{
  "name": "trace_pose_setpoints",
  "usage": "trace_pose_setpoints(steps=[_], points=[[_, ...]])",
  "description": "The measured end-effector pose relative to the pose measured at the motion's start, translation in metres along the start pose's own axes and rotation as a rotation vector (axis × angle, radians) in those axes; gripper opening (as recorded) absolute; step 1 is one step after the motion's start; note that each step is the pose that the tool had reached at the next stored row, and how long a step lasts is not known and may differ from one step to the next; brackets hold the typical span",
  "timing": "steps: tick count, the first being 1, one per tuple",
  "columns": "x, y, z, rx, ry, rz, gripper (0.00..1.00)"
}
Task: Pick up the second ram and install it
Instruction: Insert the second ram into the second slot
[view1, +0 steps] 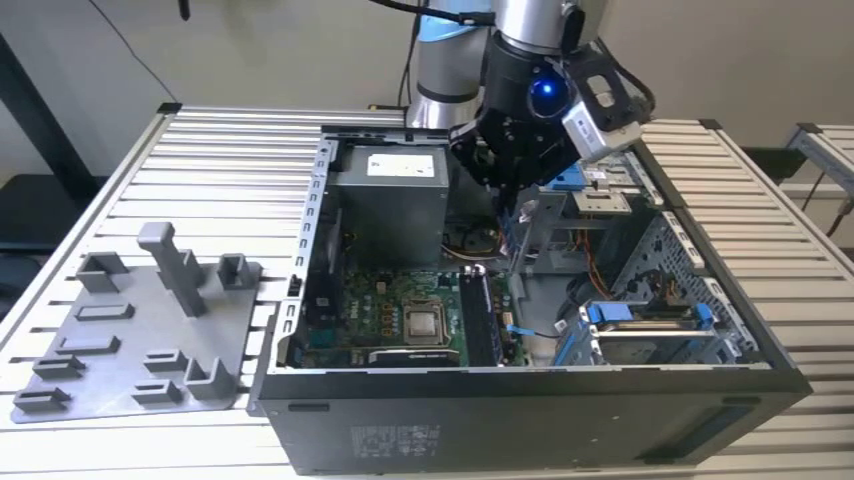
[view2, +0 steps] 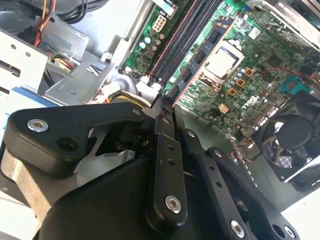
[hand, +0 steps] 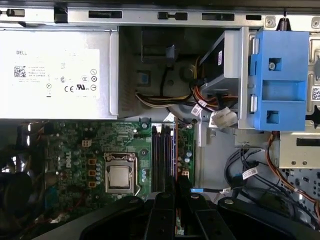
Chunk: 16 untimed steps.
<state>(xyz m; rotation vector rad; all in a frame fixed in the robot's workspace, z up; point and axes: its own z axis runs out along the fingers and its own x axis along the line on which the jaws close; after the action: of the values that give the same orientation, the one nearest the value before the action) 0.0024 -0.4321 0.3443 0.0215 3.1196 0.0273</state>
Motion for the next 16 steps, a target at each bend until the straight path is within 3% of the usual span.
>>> trace_pose_setpoints(steps=[16], points=[[0.0003,-0.0003,0.0149,0.0005,-0.0004,0.024,0.14]])
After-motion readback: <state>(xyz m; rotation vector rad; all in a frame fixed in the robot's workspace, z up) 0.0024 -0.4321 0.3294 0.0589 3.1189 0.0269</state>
